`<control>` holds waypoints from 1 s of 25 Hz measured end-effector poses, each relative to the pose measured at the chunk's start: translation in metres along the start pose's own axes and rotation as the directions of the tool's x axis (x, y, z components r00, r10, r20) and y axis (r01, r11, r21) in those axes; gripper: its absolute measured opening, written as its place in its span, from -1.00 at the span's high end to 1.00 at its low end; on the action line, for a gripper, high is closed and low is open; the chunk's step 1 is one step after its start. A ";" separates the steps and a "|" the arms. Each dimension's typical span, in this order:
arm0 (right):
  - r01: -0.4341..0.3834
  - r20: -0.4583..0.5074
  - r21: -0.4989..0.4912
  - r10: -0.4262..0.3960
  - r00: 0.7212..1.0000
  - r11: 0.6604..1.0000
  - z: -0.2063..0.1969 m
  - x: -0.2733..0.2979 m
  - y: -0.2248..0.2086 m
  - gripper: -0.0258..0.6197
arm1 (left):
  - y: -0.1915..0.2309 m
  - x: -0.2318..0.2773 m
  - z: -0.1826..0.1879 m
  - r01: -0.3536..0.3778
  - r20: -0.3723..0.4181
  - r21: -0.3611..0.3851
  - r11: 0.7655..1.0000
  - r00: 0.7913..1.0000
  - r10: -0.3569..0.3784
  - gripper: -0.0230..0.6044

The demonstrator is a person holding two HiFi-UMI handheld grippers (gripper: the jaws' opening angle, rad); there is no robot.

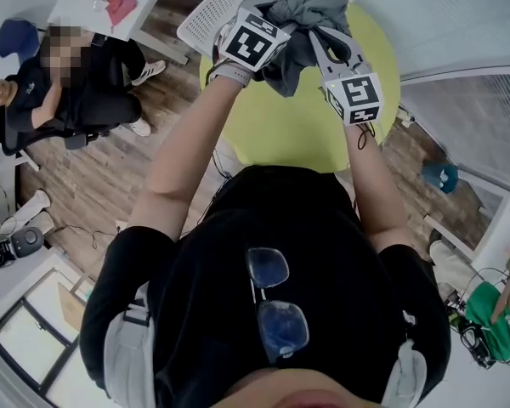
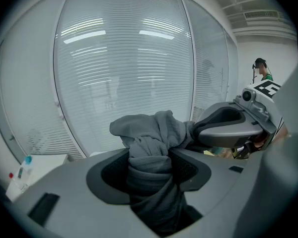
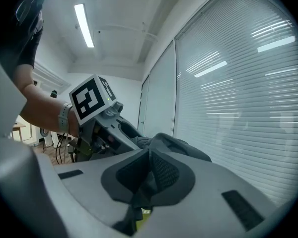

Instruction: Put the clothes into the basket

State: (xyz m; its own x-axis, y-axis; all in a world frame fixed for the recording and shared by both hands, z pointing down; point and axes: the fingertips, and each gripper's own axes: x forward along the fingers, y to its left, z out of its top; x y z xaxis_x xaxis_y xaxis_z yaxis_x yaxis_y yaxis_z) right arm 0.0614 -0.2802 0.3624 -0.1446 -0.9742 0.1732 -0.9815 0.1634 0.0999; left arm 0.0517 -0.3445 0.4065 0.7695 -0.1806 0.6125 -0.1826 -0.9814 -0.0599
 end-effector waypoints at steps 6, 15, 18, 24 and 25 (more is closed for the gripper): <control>-0.037 0.003 -0.008 0.037 0.999 0.999 0.006 0.032 0.014 0.83 | 0.033 -0.011 -0.010 -0.049 -0.007 -0.007 0.999 0.999 0.049 0.16; -0.058 -0.029 0.009 0.058 0.998 0.998 -0.009 0.095 0.026 0.83 | 0.089 0.002 -0.047 -0.072 -0.066 -0.013 0.997 0.995 0.071 0.16; -0.059 -0.042 0.014 0.060 0.997 0.998 -0.016 0.112 0.024 0.83 | 0.101 0.013 -0.062 -0.067 -0.084 -0.026 0.997 0.994 0.064 0.16; -0.053 -0.078 0.036 0.056 0.995 0.998 -0.038 0.136 0.019 0.83 | 0.119 0.040 -0.094 -0.061 -0.121 -0.072 0.996 0.991 0.052 0.15; -0.051 -0.084 0.041 0.054 0.995 0.998 -0.042 0.139 0.018 0.83 | 0.121 0.045 -0.100 -0.059 -0.126 -0.081 0.995 0.991 0.049 0.15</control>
State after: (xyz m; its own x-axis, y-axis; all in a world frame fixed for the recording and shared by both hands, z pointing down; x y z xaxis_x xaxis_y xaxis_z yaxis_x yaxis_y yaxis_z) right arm 0.0286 -0.4059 0.4296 -0.1863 -0.9473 0.2604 -0.9772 0.2061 0.0506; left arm 0.0030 -0.4648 0.5052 0.6767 -0.2183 0.7032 -0.2770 -0.9604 -0.0316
